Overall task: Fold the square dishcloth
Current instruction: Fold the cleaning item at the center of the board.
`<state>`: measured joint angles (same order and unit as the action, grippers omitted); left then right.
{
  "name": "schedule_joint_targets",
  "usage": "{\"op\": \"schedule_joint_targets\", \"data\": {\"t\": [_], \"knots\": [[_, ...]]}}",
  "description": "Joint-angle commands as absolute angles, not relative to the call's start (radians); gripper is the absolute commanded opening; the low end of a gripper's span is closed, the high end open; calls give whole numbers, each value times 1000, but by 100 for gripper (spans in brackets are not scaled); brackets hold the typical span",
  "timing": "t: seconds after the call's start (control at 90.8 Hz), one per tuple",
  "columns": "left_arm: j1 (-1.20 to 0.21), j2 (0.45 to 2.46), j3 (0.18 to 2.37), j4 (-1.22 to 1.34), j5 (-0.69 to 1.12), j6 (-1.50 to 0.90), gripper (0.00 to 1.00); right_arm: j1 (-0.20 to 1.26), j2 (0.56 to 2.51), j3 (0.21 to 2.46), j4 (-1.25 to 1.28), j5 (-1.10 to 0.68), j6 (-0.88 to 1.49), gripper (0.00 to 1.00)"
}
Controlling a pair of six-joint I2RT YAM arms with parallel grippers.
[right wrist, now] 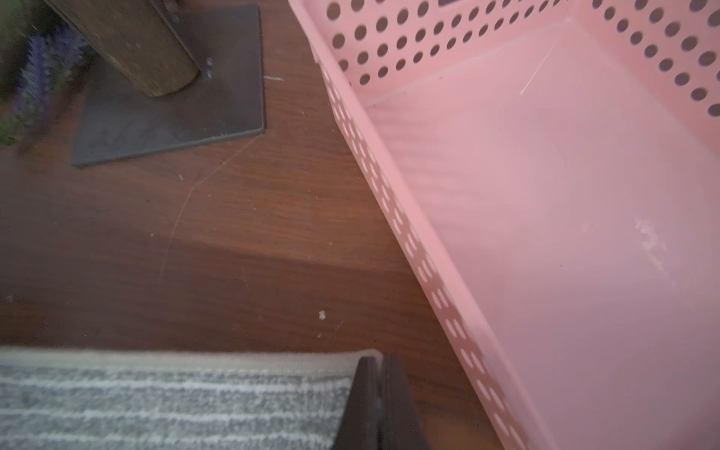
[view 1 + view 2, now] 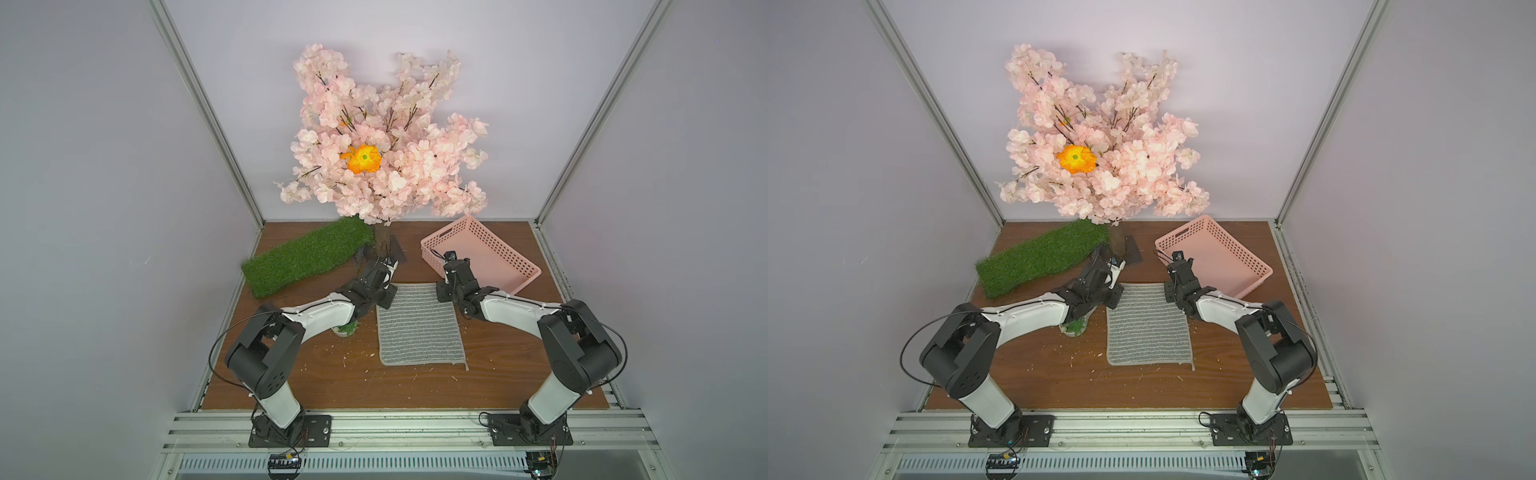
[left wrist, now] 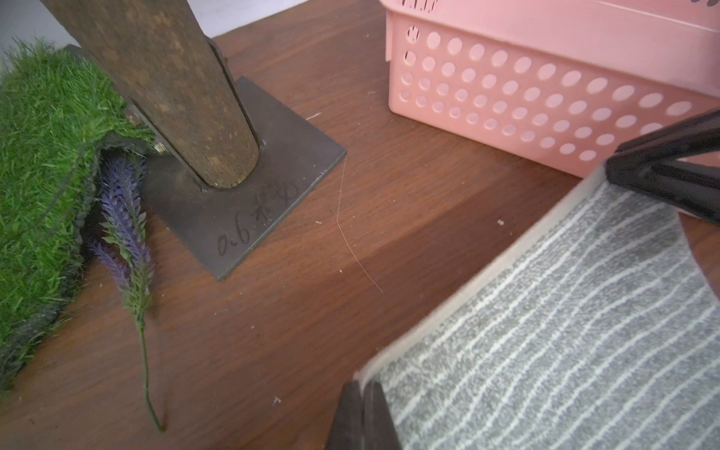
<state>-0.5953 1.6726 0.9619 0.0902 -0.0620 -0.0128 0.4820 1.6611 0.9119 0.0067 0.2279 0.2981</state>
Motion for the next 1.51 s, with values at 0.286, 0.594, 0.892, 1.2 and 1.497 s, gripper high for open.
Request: {"op": "schedule_joint_targets", "data": {"t": [0.286, 0.594, 0.892, 1.2, 1.497], "knots": [[-561, 1679, 999, 145, -103, 56, 0, 476, 1632, 930, 112, 258, 269, 2], [-534, 1684, 1027, 182, -78, 120, 0, 474, 1679, 965, 139, 246, 269, 2], [-518, 1649, 973, 209, 2, 115, 0, 471, 1678, 937, 167, 221, 269, 1], [-519, 1546, 812, 280, 126, 92, 0, 471, 1596, 785, 245, 144, 288, 0], [-549, 1507, 750, 251, 139, 75, 0, 471, 1512, 680, 273, 97, 341, 0]]}}
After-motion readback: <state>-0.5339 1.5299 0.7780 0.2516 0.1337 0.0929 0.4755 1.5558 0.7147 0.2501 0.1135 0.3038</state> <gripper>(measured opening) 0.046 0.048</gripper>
